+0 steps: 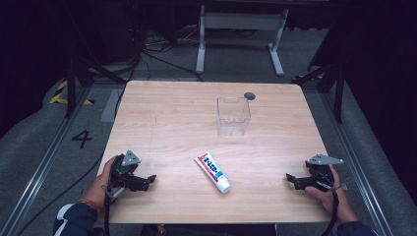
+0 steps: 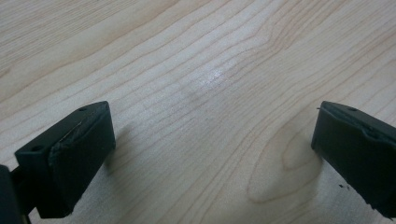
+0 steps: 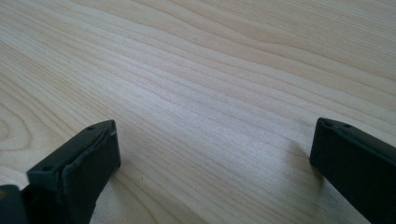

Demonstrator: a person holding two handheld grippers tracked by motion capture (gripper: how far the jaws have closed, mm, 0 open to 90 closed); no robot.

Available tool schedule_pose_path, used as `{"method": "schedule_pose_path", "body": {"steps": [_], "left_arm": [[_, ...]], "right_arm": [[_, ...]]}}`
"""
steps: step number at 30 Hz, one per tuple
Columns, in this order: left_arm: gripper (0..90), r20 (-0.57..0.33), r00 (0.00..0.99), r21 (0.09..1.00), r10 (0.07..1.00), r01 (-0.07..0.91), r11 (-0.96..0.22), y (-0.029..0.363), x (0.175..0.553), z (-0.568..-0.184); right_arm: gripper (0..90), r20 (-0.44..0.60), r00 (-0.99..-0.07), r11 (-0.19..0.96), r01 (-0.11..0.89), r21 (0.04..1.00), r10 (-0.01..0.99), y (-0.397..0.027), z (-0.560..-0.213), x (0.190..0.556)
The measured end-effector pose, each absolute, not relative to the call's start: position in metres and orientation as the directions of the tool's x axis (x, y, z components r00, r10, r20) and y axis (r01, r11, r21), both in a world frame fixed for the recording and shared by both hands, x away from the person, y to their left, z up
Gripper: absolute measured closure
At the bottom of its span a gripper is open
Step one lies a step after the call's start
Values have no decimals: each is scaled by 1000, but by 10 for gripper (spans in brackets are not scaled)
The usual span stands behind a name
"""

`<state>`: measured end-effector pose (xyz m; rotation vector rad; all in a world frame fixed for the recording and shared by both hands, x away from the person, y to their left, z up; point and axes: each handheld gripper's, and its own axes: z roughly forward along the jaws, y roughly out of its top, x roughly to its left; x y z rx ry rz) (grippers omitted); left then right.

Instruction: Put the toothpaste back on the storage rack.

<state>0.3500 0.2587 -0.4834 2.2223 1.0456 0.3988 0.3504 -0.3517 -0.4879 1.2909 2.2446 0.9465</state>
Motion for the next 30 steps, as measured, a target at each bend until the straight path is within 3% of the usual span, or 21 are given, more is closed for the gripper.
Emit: {"method": "schedule_pose_path", "body": {"steps": [20,22,23,24,26,28,30], "left_arm": [[4,-7,677,661,736,556,-504,260,354,-483],[4,-8,678,658,735,556,-507,261,355,-483],[3,-8,678,658,735,556,-507,261,355,-483],[3,-8,673,662,740,558,-501,260,355,-484],[3,-5,673,662,740,557,-502,260,355,-483],[3,-9,671,661,742,561,-499,260,354,-483],[4,-4,671,662,742,558,-501,260,355,-483]], "right_arm": [[13,7,-510,366,626,689,860,-353,-485,352],[101,11,-520,375,630,680,854,-353,-482,351],[101,11,-520,375,630,680,854,-353,-482,351],[220,20,-525,373,630,681,851,-352,-478,350],[155,30,-537,378,630,678,843,-349,-474,349],[208,22,-551,395,625,673,835,-342,-470,348],[191,31,-570,403,616,676,821,-335,-465,347]]}}
